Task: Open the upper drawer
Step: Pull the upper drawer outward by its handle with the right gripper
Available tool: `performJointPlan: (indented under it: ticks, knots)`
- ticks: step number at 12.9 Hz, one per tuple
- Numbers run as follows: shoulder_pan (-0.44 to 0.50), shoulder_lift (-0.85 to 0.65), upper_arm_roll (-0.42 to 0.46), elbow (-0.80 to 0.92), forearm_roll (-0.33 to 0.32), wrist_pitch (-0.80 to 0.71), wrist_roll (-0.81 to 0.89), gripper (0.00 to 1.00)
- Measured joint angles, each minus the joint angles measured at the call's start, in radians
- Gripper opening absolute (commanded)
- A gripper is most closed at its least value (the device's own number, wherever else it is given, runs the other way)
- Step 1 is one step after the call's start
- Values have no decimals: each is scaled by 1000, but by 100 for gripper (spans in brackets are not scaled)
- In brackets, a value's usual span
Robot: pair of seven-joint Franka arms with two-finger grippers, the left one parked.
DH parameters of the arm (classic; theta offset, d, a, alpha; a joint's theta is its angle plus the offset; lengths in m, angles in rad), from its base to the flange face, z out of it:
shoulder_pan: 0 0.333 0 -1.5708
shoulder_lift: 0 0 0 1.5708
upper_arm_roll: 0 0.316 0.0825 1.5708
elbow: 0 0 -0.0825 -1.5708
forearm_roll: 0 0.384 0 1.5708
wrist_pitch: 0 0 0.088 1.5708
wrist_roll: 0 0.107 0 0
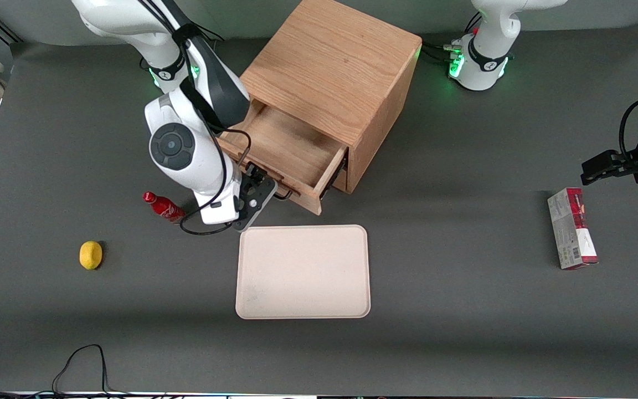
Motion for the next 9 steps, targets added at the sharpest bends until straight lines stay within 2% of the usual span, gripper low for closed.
performJointPlan:
  ticks: [9]
  knots:
    - [-86,76,-1,96,0,-3,-6,100]
